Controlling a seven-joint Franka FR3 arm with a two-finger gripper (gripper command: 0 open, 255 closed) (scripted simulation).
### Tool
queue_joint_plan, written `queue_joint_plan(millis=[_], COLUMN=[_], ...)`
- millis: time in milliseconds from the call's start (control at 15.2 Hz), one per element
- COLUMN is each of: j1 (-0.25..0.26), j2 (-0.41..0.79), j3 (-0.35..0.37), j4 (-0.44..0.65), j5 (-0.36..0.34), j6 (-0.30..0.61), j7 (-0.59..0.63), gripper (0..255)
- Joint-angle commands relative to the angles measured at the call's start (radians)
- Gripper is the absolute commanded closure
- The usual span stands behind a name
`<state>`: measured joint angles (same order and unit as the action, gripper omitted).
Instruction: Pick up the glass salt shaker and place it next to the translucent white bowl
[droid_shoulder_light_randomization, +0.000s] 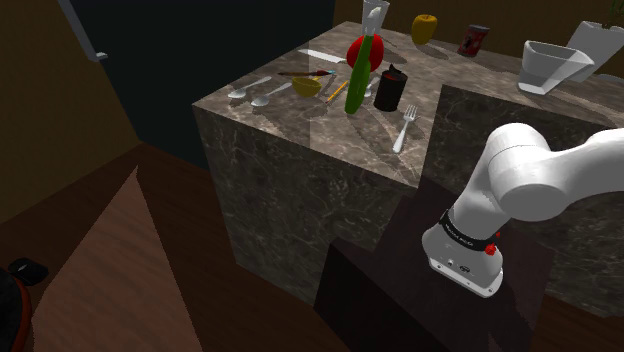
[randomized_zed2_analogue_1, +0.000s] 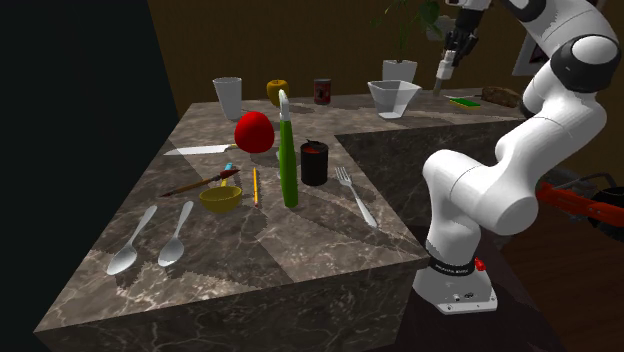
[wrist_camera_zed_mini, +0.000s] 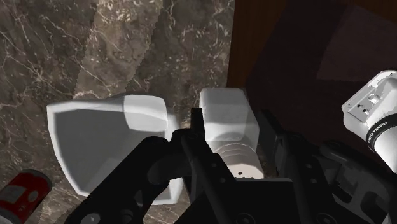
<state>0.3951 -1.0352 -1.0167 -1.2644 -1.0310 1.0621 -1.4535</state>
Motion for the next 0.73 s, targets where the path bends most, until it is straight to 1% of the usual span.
queue_joint_plan(millis=[0, 660], j1=[-0.022, -0.101], j2=[-0.026, -0.133], j3=[0.005, 0.0], j4=[-0.052, -0.249], j5=[-0.002, -0.027], j6=[0.02, 0.101], j7=[0.016, 0.066], gripper=[255, 255])
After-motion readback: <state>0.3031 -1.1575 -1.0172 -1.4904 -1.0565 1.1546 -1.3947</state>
